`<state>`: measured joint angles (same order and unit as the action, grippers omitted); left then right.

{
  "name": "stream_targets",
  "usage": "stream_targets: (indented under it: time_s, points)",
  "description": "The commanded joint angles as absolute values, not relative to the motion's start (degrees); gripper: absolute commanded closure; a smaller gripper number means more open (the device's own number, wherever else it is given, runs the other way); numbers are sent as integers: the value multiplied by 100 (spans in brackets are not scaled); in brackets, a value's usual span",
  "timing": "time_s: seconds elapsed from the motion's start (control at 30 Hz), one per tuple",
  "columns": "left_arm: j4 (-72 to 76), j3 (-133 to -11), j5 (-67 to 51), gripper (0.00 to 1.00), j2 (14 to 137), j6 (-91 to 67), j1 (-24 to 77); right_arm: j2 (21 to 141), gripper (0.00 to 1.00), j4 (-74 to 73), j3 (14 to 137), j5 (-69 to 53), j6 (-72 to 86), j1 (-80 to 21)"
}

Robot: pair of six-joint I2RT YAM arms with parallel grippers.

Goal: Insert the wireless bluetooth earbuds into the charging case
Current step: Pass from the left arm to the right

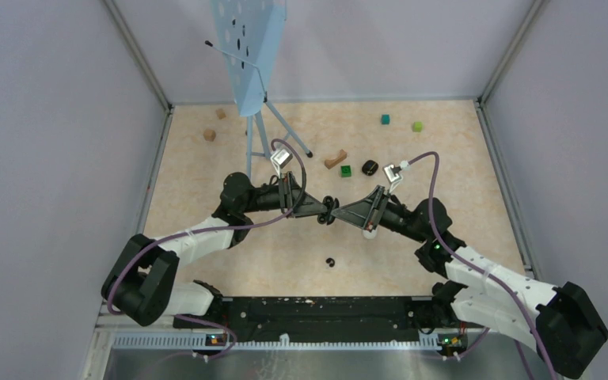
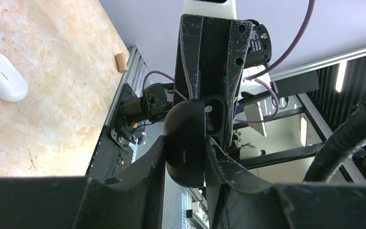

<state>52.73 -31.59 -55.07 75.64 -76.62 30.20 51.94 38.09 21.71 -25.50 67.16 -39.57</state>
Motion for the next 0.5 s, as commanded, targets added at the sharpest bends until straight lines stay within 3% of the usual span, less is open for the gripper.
stream_targets:
  time_s: [0.0,0.17,0.47]
  points:
    - [5641,-3142,-5596,91,7520,-7684,3009,5094,75,4016,2125,-2474,6645,-3929]
    - [5630,-3152,-5611,91,7527,-7711,3014,5208,61,4096,2180,-2545,6665,-3929]
    - [5634,-3181,-5631,91,7549,-7708,3014,5312,58,4156,2273,-2584,6653,-3929]
